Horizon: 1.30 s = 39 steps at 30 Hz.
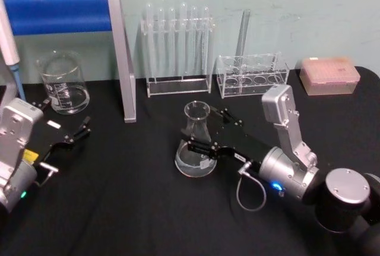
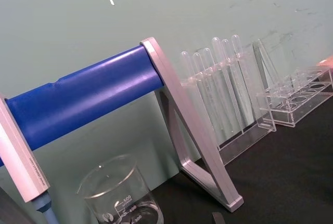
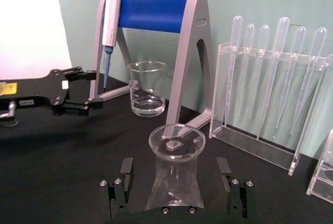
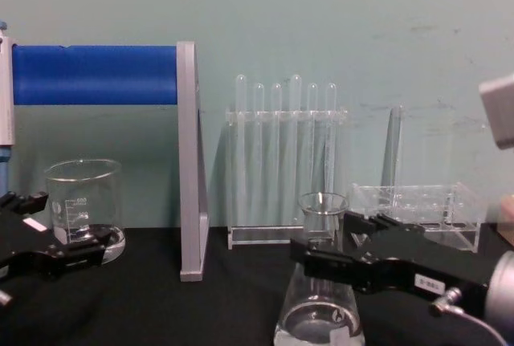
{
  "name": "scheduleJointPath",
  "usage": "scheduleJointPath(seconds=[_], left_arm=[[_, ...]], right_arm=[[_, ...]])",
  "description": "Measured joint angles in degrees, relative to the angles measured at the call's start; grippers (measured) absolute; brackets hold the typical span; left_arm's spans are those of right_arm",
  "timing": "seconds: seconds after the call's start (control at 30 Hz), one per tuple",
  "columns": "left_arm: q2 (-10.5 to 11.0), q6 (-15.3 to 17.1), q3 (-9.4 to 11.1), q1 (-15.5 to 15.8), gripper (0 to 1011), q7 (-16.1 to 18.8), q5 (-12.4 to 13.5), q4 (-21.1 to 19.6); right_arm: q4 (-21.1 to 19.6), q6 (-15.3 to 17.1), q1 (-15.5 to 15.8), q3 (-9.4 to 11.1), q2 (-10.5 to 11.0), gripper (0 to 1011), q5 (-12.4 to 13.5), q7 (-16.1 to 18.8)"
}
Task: Grasp the erlenmeyer flask with one hand, shake it three times, then place it back.
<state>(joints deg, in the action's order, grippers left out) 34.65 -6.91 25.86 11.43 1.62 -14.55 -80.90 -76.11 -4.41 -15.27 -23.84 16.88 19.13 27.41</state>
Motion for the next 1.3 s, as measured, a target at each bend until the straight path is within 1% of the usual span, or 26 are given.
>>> scheduleJointPath(seconds=[0.2,0.37,0.4,0.43,0.5,0.53,0.63,0.67,0.73,0.77,0.8,0.83,0.93,0.97,1.0,1.03,1.13,1.17,1.3], left_arm=[[0.00,0.00,0.00,0.00,1001,0.00,0.00,0.00],[0.00,0.00,0.00,0.00,1001,0.00,0.00,0.00],[0.00,0.00,0.00,0.00,1001,0.00,0.00,0.00],[0.00,0.00,0.00,0.00,1001,0.00,0.00,0.00],[0.00,0.00,0.00,0.00,1001,0.00,0.00,0.00],[0.00,0.00,0.00,0.00,1001,0.00,0.00,0.00],[0.00,0.00,0.00,0.00,1001,0.00,0.00,0.00],[0.00,0.00,0.00,0.00,1001,0.00,0.00,0.00],[0.00,0.00,0.00,0.00,1001,0.00,0.00,0.00],[0.00,0.00,0.00,0.00,1001,0.00,0.00,0.00],[0.00,0.00,0.00,0.00,1001,0.00,0.00,0.00],[0.00,0.00,0.00,0.00,1001,0.00,0.00,0.00],[0.00,0.00,0.00,0.00,1001,0.00,0.00,0.00],[0.00,0.00,0.00,0.00,1001,0.00,0.00,0.00],[0.00,0.00,0.00,0.00,1001,0.00,0.00,0.00],[0.00,0.00,0.00,0.00,1001,0.00,0.00,0.00],[0.00,0.00,0.00,0.00,1001,0.00,0.00,0.00],[0.00,0.00,0.00,0.00,1001,0.00,0.00,0.00],[0.00,0.00,0.00,0.00,1001,0.00,0.00,0.00]], right_arm=[[-2.77,-0.09,1.85,0.28,2.75,1000,0.80,1.38],[-6.70,-0.37,4.39,1.07,6.20,1000,2.30,3.07],[-6.70,-0.37,4.39,1.07,6.20,1000,2.30,3.07],[-7.68,-0.40,5.02,1.29,7.09,1000,2.60,3.35],[-8.58,-0.46,5.69,1.51,7.88,1000,2.81,3.44],[-9.48,-0.54,6.33,1.81,8.63,1000,3.01,3.41],[-10.45,-0.77,7.17,2.48,9.39,1000,3.25,2.83],[-10.92,-0.91,7.58,3.13,9.56,1000,3.39,1.95],[-11.14,-1.04,7.85,3.71,9.52,1000,3.41,1.03],[-11.17,-1.30,8.04,4.37,9.17,1000,3.39,-0.30],[-11.17,-1.44,8.10,4.65,8.95,1000,3.37,-0.89],[-11.07,-1.74,8.17,5.31,8.36,1000,3.20,-2.25],[-10.70,-2.25,8.18,6.21,7.16,1000,2.24,-4.76],[-10.33,-2.47,8.07,6.73,6.22,1000,1.49,-6.55],[-10.11,-2.56,7.98,6.96,5.72,1000,1.06,-7.37],[-9.56,-2.81,7.74,7.36,4.70,1000,0.01,-9.41],[-8.49,-3.27,7.32,7.78,3.23,1000,-1.81,-12.26],[-7.68,-3.62,6.97,8.02,2.21,1000,-3.00,-14.03],[-5.75,-4.05,6.23,8.40,0.32,1000,-5.36,-17.10]])
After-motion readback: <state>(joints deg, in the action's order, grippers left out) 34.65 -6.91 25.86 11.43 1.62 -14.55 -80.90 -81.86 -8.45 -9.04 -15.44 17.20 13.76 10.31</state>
